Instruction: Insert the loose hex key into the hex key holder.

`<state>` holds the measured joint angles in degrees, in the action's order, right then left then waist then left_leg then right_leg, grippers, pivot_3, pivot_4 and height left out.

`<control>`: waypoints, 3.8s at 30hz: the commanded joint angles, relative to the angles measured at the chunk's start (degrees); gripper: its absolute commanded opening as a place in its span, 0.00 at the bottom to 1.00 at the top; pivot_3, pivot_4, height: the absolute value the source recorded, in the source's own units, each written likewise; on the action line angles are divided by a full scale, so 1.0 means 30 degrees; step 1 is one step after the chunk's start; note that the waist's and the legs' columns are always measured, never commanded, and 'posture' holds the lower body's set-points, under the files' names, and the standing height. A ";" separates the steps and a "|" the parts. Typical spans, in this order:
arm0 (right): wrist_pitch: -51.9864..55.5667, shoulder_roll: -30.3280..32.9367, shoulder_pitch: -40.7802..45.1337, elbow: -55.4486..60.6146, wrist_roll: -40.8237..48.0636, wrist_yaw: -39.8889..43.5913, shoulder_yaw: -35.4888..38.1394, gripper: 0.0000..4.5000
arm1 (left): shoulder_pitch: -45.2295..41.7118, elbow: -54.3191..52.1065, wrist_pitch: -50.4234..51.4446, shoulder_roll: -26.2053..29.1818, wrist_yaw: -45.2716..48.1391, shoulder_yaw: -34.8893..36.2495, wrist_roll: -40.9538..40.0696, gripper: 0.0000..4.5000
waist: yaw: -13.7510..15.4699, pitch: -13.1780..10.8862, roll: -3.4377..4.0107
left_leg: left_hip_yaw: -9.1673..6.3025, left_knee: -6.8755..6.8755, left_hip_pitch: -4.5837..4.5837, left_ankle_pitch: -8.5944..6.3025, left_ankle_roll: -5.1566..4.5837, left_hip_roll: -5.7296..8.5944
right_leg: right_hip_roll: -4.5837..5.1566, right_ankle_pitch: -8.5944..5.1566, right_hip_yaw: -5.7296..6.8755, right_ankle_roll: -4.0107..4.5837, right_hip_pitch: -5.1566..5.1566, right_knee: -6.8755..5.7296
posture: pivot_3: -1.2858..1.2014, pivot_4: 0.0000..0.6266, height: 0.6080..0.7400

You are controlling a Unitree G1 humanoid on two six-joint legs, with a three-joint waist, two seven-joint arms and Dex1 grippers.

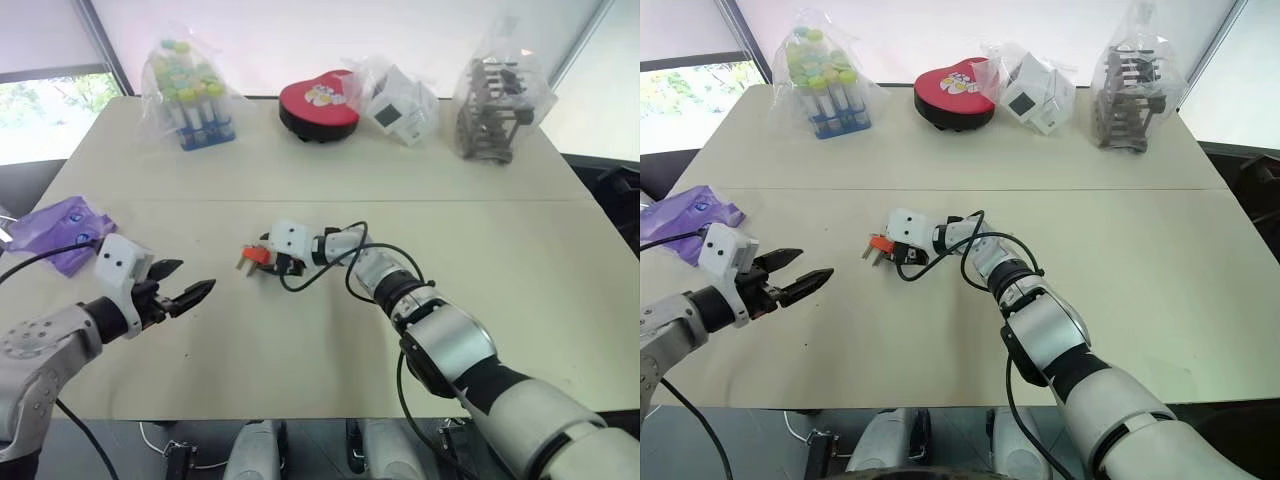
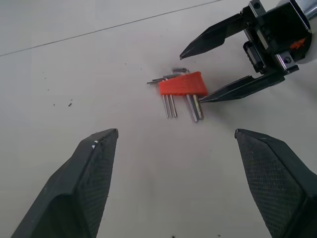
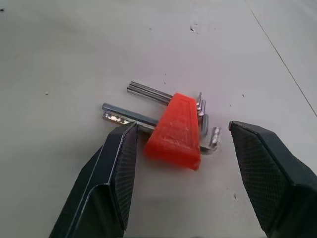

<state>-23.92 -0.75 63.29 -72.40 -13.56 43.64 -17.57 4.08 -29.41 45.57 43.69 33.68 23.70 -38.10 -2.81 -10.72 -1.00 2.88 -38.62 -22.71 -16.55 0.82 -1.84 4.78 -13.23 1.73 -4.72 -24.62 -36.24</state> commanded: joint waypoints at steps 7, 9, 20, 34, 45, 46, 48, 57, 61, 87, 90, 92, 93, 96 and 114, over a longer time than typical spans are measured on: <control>0.1570 0.0348 -0.0161 0.0105 0.0355 0.0255 0.0803 0.67 | -0.0209 -0.0440 -0.0345 0.0199 0.0047 0.0340 0.0076 0.87 | 0.0063 0.0004 -0.0004 | 0.0001 0.0111 0.0055 0.0039 0.0059 0.0016 | 0.0013 0.0007 -0.0001 0.0014 0.0000 0.0015 | 0.52 0.24 1.00; 0.2189 0.0261 -0.0255 0.0087 0.0443 0.0229 0.0977 0.67 | -0.0382 -0.0322 -0.0383 0.0274 0.0100 0.0277 0.0125 0.87 | 0.0072 0.0005 -0.0003 | -0.0001 0.0129 0.0066 0.0045 0.0068 0.0015 | 0.0010 0.0008 0.0001 0.0016 0.0001 0.0015 | 0.52 0.24 1.00; 0.5005 -0.1010 -0.0925 0.0703 0.1524 0.0071 0.2211 0.26 | -0.0771 0.0319 -0.0786 0.0204 0.0177 0.0190 0.0696 0.89 | -0.0048 0.0018 0.0001 | -0.0003 0.0143 0.0099 0.0052 0.0076 0.0003 | -0.0007 0.0017 0.0002 0.0032 0.0015 0.0011 | 0.52 0.24 1.00; -0.4856 0.6312 -0.5036 1.2498 -0.0784 -0.4164 0.2056 0.22 | -0.5855 0.3035 -0.0190 -0.0016 0.2267 -0.1985 -0.0708 0.89 | 0.0325 -0.0014 0.0029 | 0.0019 0.0144 0.0000 0.0058 0.0069 0.0082 | 0.0044 0.0053 0.0046 -0.0028 -0.0043 0.0053 | 0.52 0.24 1.00; -1.1041 1.2265 -0.7456 1.9975 -0.1306 -0.4576 0.2572 0.22 | -1.3599 0.7011 0.1570 -0.1527 0.5589 -0.4848 -0.3021 0.89 | 0.0082 -0.0037 -0.0004 | 0.0074 0.0138 0.0077 0.0063 0.0065 0.0041 | -0.0157 0.0048 0.0034 -0.0056 -0.0012 0.0027 | 0.52 0.24 1.00; -1.1056 1.2410 -0.7454 2.0180 -0.1291 -0.4575 0.2592 0.22 | -1.4009 0.7180 0.1622 -0.1671 0.5898 -0.5067 -0.3098 0.89 | 0.0091 -0.0037 -0.0004 | 0.0076 0.0134 0.0083 0.0064 0.0065 0.0036 | -0.0164 0.0049 0.0027 -0.0056 -0.0010 0.0025 | 0.52 0.24 1.00; -1.1157 1.2614 -0.7364 2.0368 -0.1304 -0.4608 0.2593 0.22 | -1.4555 0.7390 0.1694 -0.1891 0.6456 -0.5471 -0.3174 0.89 | 0.0140 -0.0037 -0.0004 | 0.0068 0.0133 0.0084 0.0064 0.0065 0.0035 | -0.0171 0.0047 0.0026 -0.0054 0.0000 0.0029 | 0.52 0.24 1.00; -1.1140 1.2754 -0.6914 2.0313 -0.1404 -0.4660 0.2420 0.22 | -1.5191 0.7246 0.1596 -0.2267 0.8190 -0.6760 -0.3106 0.89 | 0.0179 -0.0043 -0.0014 | 0.0068 0.0128 0.0077 0.0067 0.0065 0.0035 | -0.0171 0.0044 0.0018 -0.0053 0.0005 0.0037 | 0.52 0.24 1.00; -1.1026 1.2739 -0.6850 2.0399 -0.1360 -0.4654 0.2436 0.22 | -1.5271 0.7346 0.1543 -0.2426 0.8079 -0.6702 -0.3007 0.89 | 0.0197 -0.0043 -0.0013 | 0.0062 0.0128 0.0077 0.0067 0.0064 0.0033 | -0.0174 0.0043 0.0018 -0.0053 0.0005 0.0035 | 0.52 0.24 1.00; -0.9876 1.3409 -0.7292 2.1994 -0.0939 -0.4316 0.2481 0.22 | -1.6084 0.9181 0.0309 -0.4831 0.7970 -0.7477 -0.1631 0.01 | 0.0645 -0.0045 -0.0015 | 0.0057 0.0096 0.0078 0.0068 0.0062 0.0029 | -0.0206 0.0043 0.0016 -0.0052 0.0024 0.0035 | 0.52 0.24 1.00; -0.9736 1.3387 -0.7320 2.2001 -0.0903 -0.4271 0.2446 0.22 | -1.6060 0.9145 0.0220 -0.4722 0.7868 -0.7310 -0.1570 0.01 | 0.0673 -0.0045 -0.0015 | 0.0054 0.0096 0.0078 0.0069 0.0062 0.0026 | -0.0210 0.0043 0.0016 -0.0052 0.0024 0.0035 | 0.52 0.24 1.00; -0.9629 1.3419 -0.7330 2.1964 -0.0831 -0.4184 0.2407 0.22 | -1.6063 0.8973 0.0177 -0.4691 0.7729 -0.7188 -0.1540 0.01 | 0.0675 -0.0045 -0.0015 | 0.0056 0.0096 0.0077 0.0068 0.0062 0.0026 | -0.0210 0.0043 0.0014 -0.0051 0.0024 0.0035 | 0.52 0.24 1.00; -0.9553 1.3435 -0.7317 2.1880 -0.0775 -0.4143 0.2399 0.22 | -1.6012 0.8797 0.0100 -0.4657 0.7642 -0.7183 -0.1449 0.01 | 0.0677 -0.0045 -0.0015 | 0.0056 0.0096 0.0077 0.0068 0.0062 0.0026 | -0.0210 0.0043 0.0014 -0.0052 0.0025 0.0035 | 0.52 0.24 1.00; -0.9304 1.3417 -0.7304 2.1815 -0.0729 -0.4075 0.2368 0.63 | -1.5800 0.8415 -0.0126 -0.4496 0.7541 -0.7208 -0.1162 0.00 | 0.0668 -0.0045 -0.0015 | 0.0052 0.0095 0.0077 0.0069 0.0062 0.0025 | -0.0210 0.0043 0.0013 -0.0052 0.0024 0.0035 | 0.52 0.24 1.00; 2.4103 1.0251 -1.0289 2.8217 0.7933 -0.3784 0.4326 0.85 | -1.3764 0.6325 -0.2771 -0.4115 0.4631 -0.6832 0.1529 0.00 | 0.0728 -0.0042 -0.0012 | 0.0035 0.0077 0.0076 0.0064 0.0053 0.0005 | -0.0225 0.0045 0.0017 -0.0046 0.0036 0.0019 | 0.52 0.24 1.00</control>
<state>42.84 30.54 31.96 9.78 9.18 34.19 -6.58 -37.56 -7.91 38.27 31.13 48.19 1.24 -33.33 -0.63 -10.85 -1.04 2.98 -38.38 -22.48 -16.36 0.98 -1.82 4.10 -13.10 1.78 -4.85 -24.51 -36.18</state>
